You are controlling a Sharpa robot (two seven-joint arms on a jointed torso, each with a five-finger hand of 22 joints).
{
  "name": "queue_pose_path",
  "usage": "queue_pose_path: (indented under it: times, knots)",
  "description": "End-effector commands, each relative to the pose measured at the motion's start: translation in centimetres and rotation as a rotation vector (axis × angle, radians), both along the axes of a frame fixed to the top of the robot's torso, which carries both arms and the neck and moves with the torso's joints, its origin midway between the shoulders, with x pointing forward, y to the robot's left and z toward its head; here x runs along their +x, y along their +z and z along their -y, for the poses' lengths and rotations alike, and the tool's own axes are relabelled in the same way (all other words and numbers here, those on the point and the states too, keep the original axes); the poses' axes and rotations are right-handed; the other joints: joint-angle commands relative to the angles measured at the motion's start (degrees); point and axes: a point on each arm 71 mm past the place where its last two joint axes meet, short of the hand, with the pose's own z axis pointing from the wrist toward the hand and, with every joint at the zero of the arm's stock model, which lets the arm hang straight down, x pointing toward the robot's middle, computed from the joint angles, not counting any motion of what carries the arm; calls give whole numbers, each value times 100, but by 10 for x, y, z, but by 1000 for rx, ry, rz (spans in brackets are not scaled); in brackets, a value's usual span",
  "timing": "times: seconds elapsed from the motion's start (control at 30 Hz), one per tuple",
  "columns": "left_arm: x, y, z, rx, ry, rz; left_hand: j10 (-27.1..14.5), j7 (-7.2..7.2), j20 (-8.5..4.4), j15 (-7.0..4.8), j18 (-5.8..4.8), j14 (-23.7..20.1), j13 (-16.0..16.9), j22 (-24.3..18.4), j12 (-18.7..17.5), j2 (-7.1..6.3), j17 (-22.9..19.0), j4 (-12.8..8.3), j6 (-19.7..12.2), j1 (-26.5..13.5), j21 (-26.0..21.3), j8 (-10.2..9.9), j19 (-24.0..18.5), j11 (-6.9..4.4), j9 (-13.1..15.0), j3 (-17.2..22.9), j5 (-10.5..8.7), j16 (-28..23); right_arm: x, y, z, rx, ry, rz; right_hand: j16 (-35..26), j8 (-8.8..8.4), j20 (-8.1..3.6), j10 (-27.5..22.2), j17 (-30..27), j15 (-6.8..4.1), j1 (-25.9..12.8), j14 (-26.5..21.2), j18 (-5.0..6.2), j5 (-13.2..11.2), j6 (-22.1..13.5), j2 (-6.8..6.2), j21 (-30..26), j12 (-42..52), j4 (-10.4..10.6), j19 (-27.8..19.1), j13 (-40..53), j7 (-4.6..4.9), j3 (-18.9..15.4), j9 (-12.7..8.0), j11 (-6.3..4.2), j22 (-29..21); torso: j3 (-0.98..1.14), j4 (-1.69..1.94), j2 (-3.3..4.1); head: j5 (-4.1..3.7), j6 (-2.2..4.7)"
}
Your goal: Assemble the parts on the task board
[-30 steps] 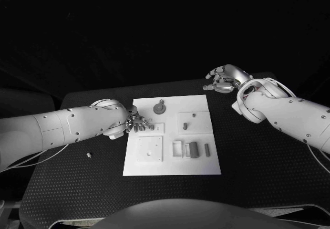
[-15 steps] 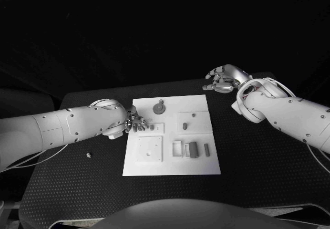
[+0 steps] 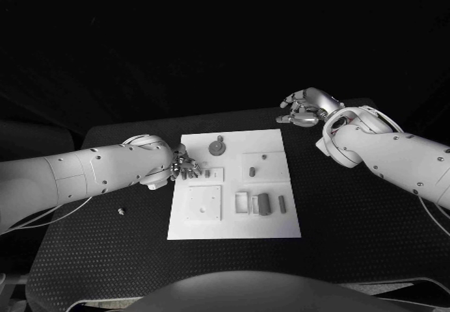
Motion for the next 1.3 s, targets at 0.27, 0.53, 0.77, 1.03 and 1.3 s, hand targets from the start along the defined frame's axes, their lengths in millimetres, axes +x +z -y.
queue_pose_path:
  times: [0.27, 0.53, 0.77, 1.03, 1.3]
  knots:
    - [0, 1, 5, 8, -24, 12, -37, 17, -21, -20, 93, -28, -3, 104, 32, -131, -12, 8, 13, -38, 23, -29, -25, -12, 8, -74, -121, 26, 0, -1, -1, -4, 9, -6, -27, 11, -38, -30, -9, 0, -46, -35, 88, -6, -62, 27, -30, 37, 44, 13, -9, 98, 9, -7, -7, 58, 6, -3, 1, 2, 0]
    - [-1, 1, 6, -35, 1, 6, -38, 14, -28, -27, 100, -26, -14, 87, 31, -255, -28, 53, 13, -261, 4, -40, -25, -16, 6, -164, -521, 18, 0, -1, -1, -4, 8, -7, -28, 11, -37, -31, -9, 0, -50, -36, 88, -6, -63, 27, -32, 38, 47, 12, -9, 98, 8, -8, -7, 58, 2, -1, -1, -11, 0]
    - [-1, 1, 5, -48, 12, 9, -35, 9, -35, -33, 108, -22, -19, 79, 31, -337, -34, 89, 15, -504, -12, -43, -24, -22, 9, -271, -540, 19, 0, -1, 0, -4, 7, -6, -28, 11, -37, -31, -10, 0, -50, -37, 88, -6, -63, 27, -33, 38, 48, 12, -10, 98, 8, -8, -7, 58, 2, -4, -2, -11, 0]
    - [-1, 1, 3, -53, 22, 13, -28, 3, -42, -41, 115, -15, -19, 80, 36, -293, -35, 62, 23, -511, -11, -39, -13, -28, 13, -268, -504, 23, 0, -1, 0, -5, 7, -7, -28, 11, -37, -31, -10, 0, -49, -37, 88, -6, -64, 26, -34, 39, 49, 12, -11, 98, 8, -9, -7, 58, -3, 3, 2, -21, 0]
    - [-1, 2, -3, -44, 38, 19, -24, 2, -42, -45, 113, -8, -22, 86, 42, -91, -41, 12, 27, -390, -10, -39, 0, -30, 19, -169, -399, 26, 0, -1, 0, -5, 6, -7, -29, 11, -36, -32, -11, 0, -50, -37, 88, -6, -64, 26, -35, 40, 51, 12, -11, 99, 8, -10, -6, 58, -4, 1, 0, -14, 0]
